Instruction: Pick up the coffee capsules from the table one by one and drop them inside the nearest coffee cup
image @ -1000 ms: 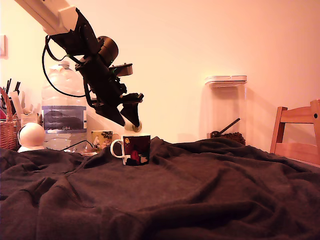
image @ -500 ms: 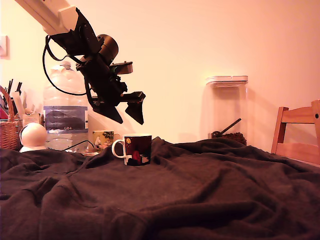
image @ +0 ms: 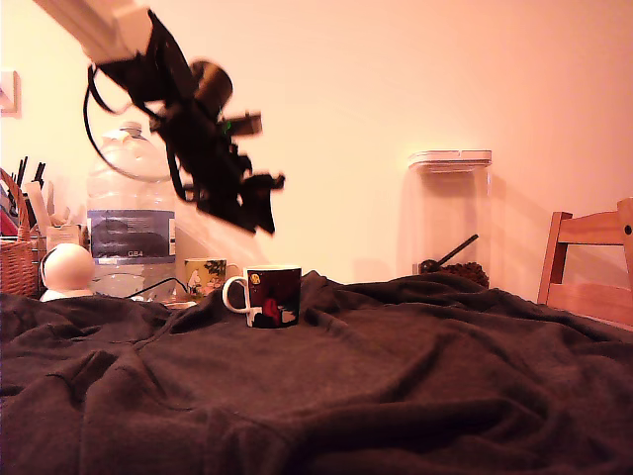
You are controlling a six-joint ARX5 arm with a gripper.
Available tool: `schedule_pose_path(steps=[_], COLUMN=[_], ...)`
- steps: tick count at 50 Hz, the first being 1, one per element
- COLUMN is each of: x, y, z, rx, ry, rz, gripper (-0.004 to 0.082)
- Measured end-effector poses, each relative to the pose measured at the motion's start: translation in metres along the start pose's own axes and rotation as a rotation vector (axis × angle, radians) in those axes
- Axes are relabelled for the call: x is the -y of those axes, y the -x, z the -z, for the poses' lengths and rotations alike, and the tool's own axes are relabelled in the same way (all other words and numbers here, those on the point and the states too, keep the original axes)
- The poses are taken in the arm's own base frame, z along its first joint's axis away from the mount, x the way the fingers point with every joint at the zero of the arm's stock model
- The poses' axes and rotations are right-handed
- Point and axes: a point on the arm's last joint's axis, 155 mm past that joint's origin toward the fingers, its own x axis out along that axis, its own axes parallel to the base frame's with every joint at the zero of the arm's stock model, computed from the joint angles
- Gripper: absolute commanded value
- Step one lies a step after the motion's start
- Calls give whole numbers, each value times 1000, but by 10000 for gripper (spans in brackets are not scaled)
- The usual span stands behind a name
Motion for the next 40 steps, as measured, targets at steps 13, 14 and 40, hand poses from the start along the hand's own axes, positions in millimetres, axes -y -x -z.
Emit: schedule_pose_path(steps=[13, 14, 40], x=[2, 2, 16], y=[47, 52, 117], z=[-57, -62, -22], rx=[150, 166, 244], ry=[-29, -32, -19], rz=[-6, -9, -24], gripper=[-1, -1, -2])
